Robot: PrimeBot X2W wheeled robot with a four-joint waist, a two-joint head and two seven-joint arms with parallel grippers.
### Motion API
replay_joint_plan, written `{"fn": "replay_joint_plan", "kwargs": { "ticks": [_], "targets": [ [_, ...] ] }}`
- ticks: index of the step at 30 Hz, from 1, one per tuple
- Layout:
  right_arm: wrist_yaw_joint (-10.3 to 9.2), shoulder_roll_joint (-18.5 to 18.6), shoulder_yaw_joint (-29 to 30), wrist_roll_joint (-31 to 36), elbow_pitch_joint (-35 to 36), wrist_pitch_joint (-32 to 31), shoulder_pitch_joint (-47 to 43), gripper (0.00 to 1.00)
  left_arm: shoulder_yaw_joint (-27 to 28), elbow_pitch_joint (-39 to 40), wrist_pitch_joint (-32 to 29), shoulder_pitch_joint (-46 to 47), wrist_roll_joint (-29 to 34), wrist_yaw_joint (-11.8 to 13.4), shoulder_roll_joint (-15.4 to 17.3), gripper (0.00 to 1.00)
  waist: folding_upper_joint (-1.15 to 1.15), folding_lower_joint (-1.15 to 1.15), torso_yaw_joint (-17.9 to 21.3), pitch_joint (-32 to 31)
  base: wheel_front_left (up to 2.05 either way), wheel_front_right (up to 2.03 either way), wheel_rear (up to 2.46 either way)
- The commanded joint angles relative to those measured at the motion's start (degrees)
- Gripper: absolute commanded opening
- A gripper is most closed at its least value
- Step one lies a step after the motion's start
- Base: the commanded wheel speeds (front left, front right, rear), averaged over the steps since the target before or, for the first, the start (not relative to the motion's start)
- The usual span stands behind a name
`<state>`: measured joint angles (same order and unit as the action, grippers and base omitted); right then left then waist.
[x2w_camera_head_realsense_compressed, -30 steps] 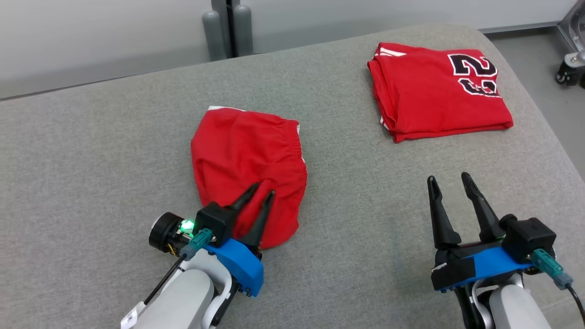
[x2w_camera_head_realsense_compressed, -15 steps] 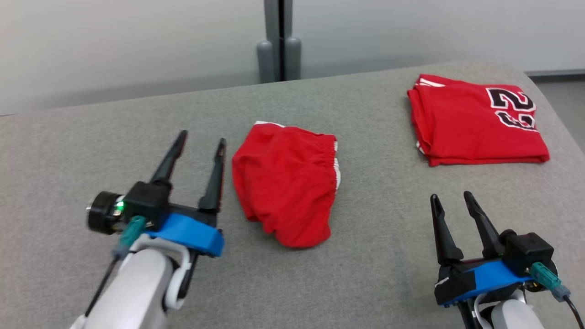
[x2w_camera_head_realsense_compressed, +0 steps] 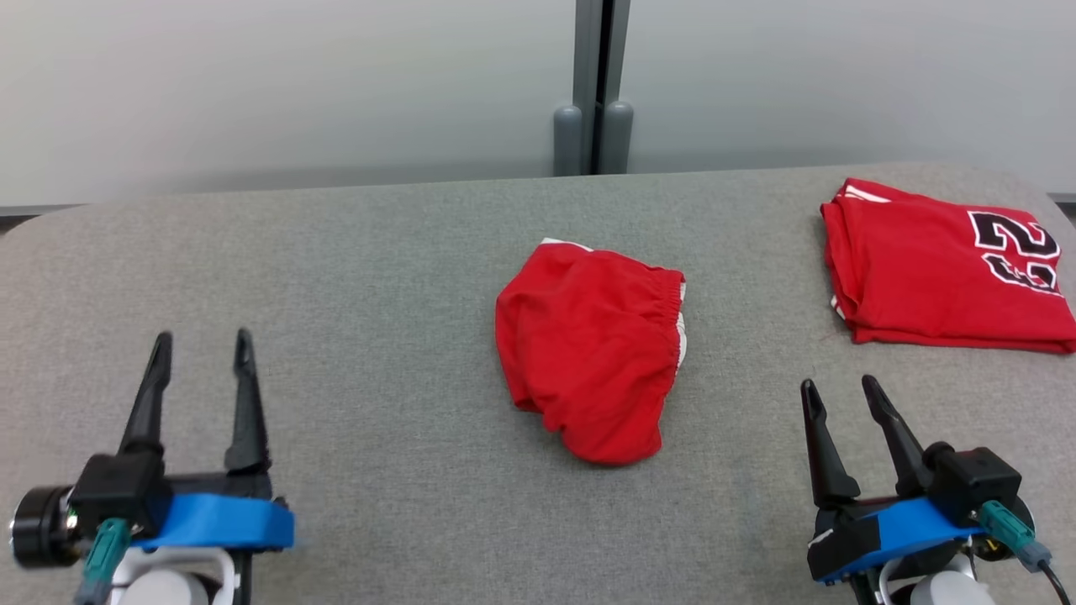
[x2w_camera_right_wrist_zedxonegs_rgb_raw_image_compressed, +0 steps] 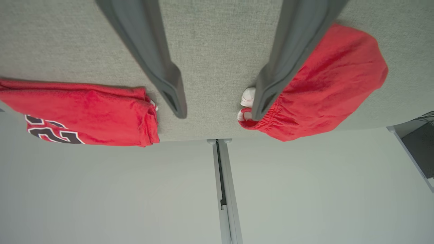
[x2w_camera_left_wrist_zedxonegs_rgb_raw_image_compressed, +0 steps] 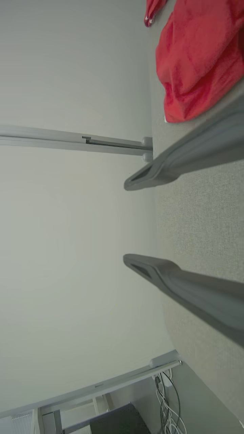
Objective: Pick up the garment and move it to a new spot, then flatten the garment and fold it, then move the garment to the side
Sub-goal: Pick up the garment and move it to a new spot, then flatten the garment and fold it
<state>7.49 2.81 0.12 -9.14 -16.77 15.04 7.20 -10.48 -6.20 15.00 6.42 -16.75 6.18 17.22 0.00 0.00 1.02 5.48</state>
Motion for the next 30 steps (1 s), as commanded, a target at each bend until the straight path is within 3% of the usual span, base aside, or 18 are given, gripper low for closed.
{"fn": "replay_joint_plan", "kwargs": {
  "ticks": [1, 14, 30],
  "targets": [
    [0.01, 0.15, 0.16, 0.44, -0.17, -0.01, -0.57, 1.00, 1.45, 0.72, 0.23, -1.80, 0.34, 0.23, -0.77, 1.00, 0.00, 0.00, -0.27, -0.34, 0.00, 0.00, 0.00],
    [0.01, 0.16, 1.60, -0.05, -1.08, -1.03, -3.96, 1.00, 7.62, 0.35, 0.23, -10.99, 3.06, -2.39, -5.41, 1.00, 0.00, 0.00, -2.39, -2.40, 0.00, 0.00, 0.00],
    [0.01, 0.15, 1.96, 0.32, -0.75, -2.52, -5.43, 1.00, 10.99, -3.39, 0.23, -11.53, 4.40, -5.67, -8.18, 1.00, 0.00, 0.00, -2.47, -3.35, 0.00, 0.00, 0.00]
  ]
}}
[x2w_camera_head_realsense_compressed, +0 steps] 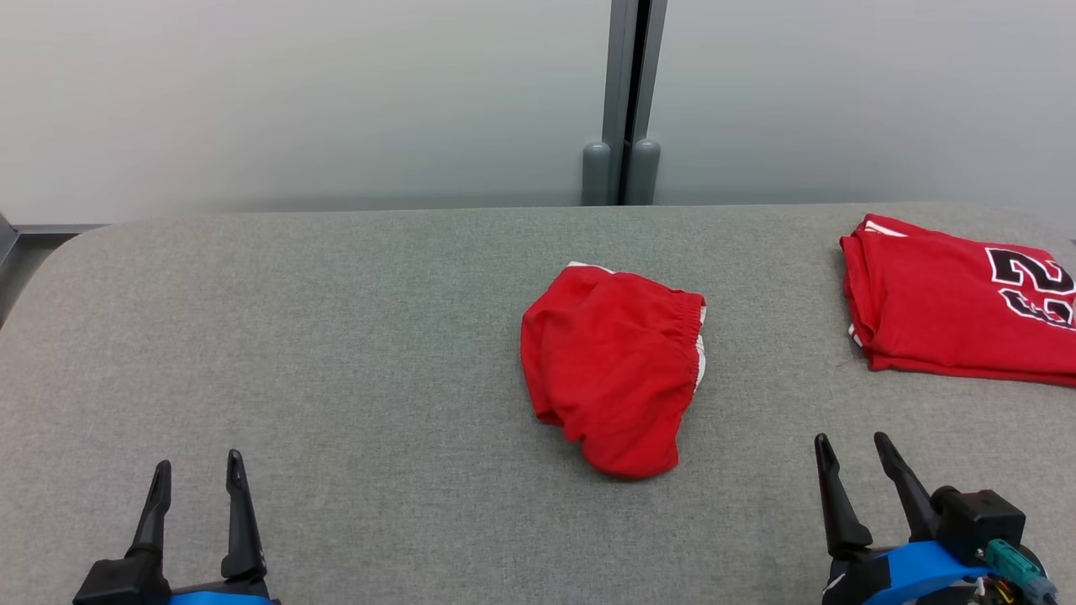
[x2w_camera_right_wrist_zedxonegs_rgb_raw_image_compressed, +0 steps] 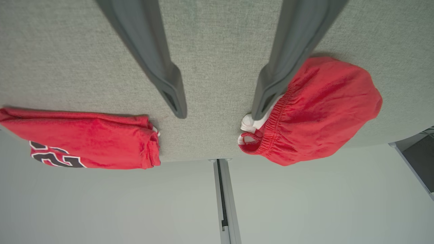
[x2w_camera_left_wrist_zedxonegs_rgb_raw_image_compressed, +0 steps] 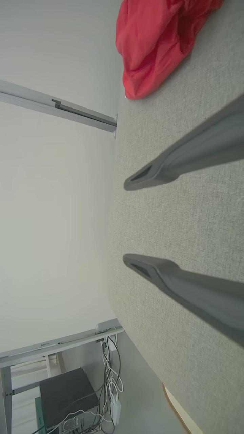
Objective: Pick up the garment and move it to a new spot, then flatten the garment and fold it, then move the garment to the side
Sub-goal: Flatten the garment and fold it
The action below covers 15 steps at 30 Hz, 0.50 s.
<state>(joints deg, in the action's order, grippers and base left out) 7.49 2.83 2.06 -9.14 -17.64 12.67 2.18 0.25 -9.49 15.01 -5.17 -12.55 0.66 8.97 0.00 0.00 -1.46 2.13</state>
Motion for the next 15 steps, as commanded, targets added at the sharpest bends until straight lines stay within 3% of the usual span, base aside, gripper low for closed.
{"fn": "replay_joint_plan", "kwargs": {
  "ticks": [1, 15],
  "targets": [
    [0.01, 0.13, -0.01, 0.34, 0.16, -0.22, -0.44, 1.00, 0.40, -0.21, 0.23, 0.14, 0.30, -0.29, -0.09, 1.00, 0.00, 0.00, 0.09, -0.01, 0.00, 0.00, 0.00],
    [0.01, 0.13, 0.05, 0.49, 0.35, -0.28, -0.61, 1.00, 2.42, -0.98, 0.23, 0.96, 2.22, -2.14, -1.51, 1.00, 0.00, 0.00, 0.51, -0.08, 0.00, 0.00, 0.00]
  ]
}}
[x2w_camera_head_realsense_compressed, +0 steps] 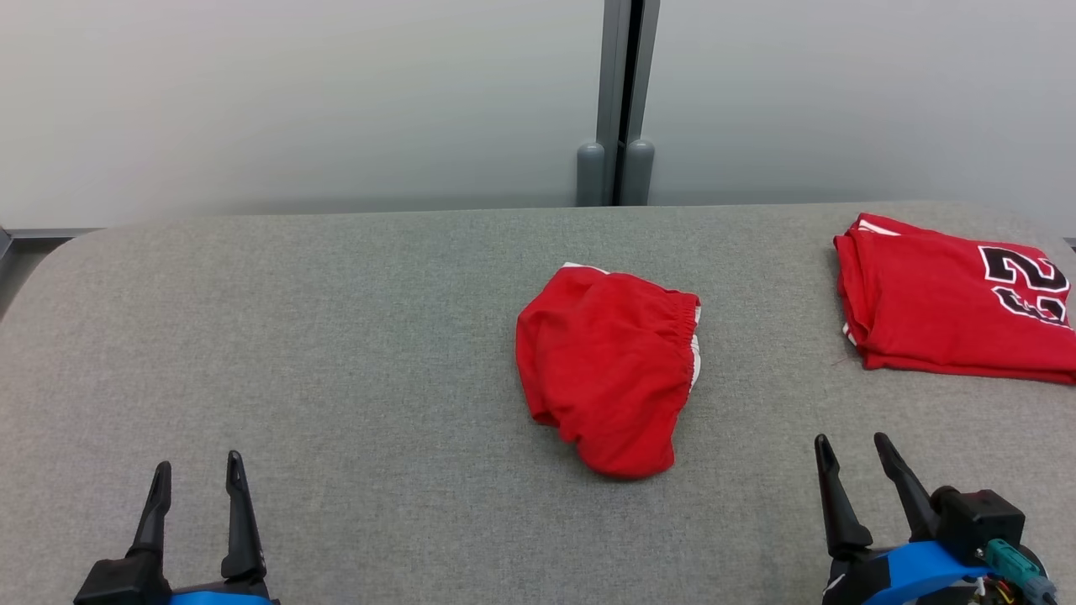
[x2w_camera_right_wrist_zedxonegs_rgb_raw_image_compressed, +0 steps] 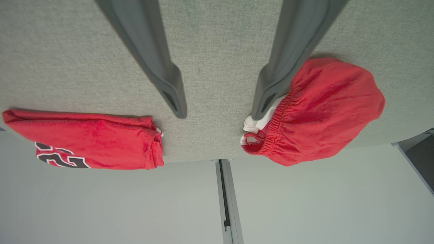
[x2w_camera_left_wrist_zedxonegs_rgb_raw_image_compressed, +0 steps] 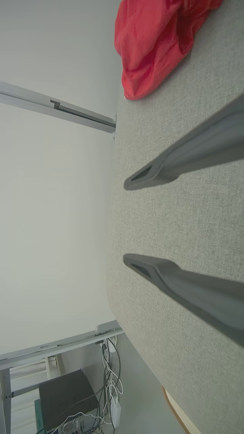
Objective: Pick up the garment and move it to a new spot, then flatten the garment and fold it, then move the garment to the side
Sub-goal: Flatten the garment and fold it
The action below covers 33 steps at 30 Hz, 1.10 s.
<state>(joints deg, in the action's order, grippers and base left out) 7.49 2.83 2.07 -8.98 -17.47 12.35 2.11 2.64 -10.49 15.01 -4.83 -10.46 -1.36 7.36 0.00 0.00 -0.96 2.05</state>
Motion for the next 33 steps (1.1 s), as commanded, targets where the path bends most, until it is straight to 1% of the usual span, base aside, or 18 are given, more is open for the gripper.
{"fn": "replay_joint_plan", "kwargs": {
  "ticks": [1, 20, 25, 28, 33],
  "targets": [
    [0.01, 0.13, 0.07, 0.34, 0.17, 0.02, -0.51, 1.00, 0.16, 0.01, 0.22, 0.64, 0.26, -0.19, -0.02, 1.00, 0.00, 0.00, 0.02, 0.02, 0.00, 0.00, 0.00],
    [0.01, 0.13, -0.42, 0.18, 0.07, 0.16, 0.43, 1.00, 1.77, -0.21, 0.23, 0.86, 2.03, -1.45, -1.52, 1.00, 0.00, 0.00, 0.30, 0.12, 0.00, 0.00, 0.00],
    [0.01, 0.13, -2.35, 1.00, 0.69, -0.07, 4.63, 1.00, 1.93, -0.34, 0.22, 1.55, 2.38, -1.70, -1.73, 1.00, 0.00, 0.00, 0.37, 0.73, 0.00, 0.00, 0.00],
    [0.01, 0.31, -4.51, 1.68, 0.30, -1.15, 9.34, 1.00, 1.83, -0.09, 0.22, 2.30, 2.62, -1.91, -1.97, 1.00, 0.00, 0.00, 0.19, 1.62, 0.00, 0.00, 0.00],
    [0.01, 1.93, -8.17, 2.25, -4.27, -4.08, 19.41, 1.00, 1.33, -0.25, 0.23, 4.04, 2.99, -2.42, -2.33, 1.00, 0.00, 0.00, -0.89, 3.67, 0.00, 0.00, 0.00]
  ]
}}
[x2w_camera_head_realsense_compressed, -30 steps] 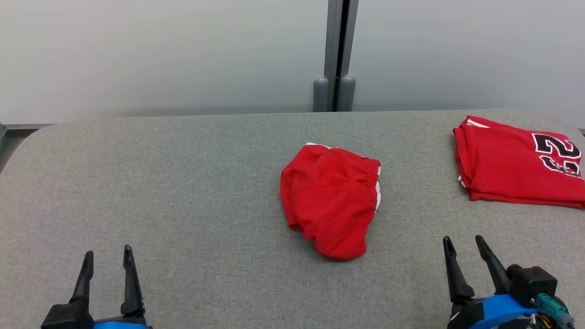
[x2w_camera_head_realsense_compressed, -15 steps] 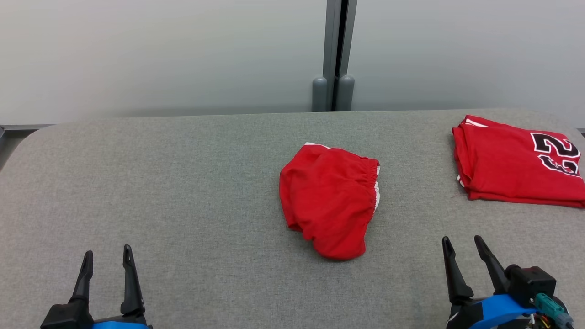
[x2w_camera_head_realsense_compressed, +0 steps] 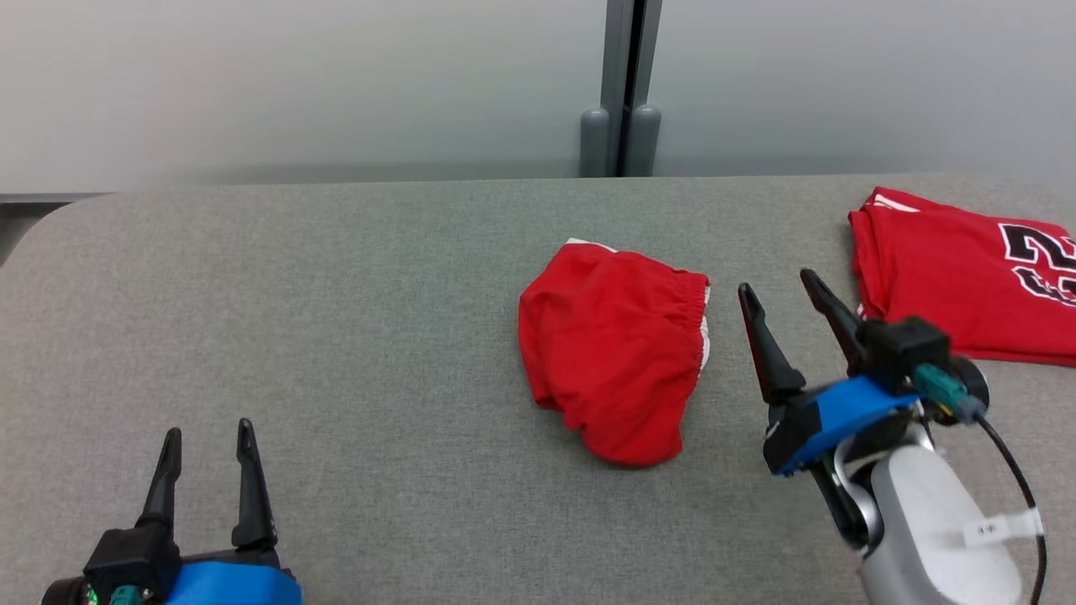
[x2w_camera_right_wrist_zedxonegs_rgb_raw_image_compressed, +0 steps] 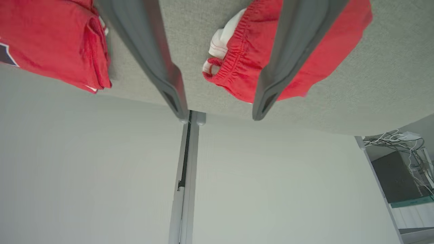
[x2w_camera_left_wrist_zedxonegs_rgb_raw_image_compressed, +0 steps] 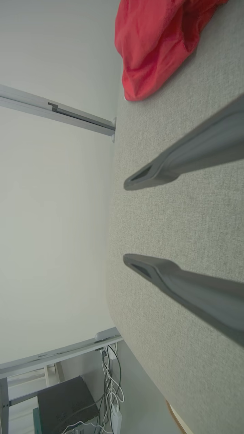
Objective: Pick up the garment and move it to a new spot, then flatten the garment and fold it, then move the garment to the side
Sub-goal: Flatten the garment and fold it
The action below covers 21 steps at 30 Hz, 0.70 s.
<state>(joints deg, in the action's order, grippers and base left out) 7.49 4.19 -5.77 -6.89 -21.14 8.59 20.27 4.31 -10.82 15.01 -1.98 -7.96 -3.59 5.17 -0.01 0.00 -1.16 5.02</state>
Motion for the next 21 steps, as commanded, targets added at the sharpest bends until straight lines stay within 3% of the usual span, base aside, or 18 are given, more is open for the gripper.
{"fn": "replay_joint_plan", "kwargs": {
  "ticks": [1, 9, 15, 21],
  "targets": [
    [0.01, 0.85, -1.07, 0.13, -2.02, -0.77, 3.23, 1.00, -0.39, 0.05, 0.23, 1.65, 0.50, -0.26, -0.23, 1.00, 0.01, 0.00, -1.04, 1.13, 0.00, 0.00, 0.00],
    [0.01, 3.32, -3.66, -1.55, -17.26, -2.11, 14.24, 1.00, -1.14, -0.42, 0.22, 4.38, 0.50, -0.72, -0.97, 1.00, 0.01, 0.00, -4.44, 4.77, 0.00, 0.00, 0.00],
    [0.01, 2.44, -4.90, -5.04, -27.86, -0.46, 16.79, 1.00, -1.25, -0.89, 0.23, 5.73, 0.77, -1.06, -1.37, 1.00, 0.01, 0.00, -6.27, 6.38, 0.00, 0.00, 0.00],
    [0.01, 1.17, -7.03, -9.52, -33.53, 0.40, 18.05, 1.00, -1.61, -1.34, 0.22, 6.46, 1.05, -1.35, -1.64, 1.00, 0.01, 0.00, -7.28, 7.08, 0.00, 0.00, 0.00]
  ]
}}
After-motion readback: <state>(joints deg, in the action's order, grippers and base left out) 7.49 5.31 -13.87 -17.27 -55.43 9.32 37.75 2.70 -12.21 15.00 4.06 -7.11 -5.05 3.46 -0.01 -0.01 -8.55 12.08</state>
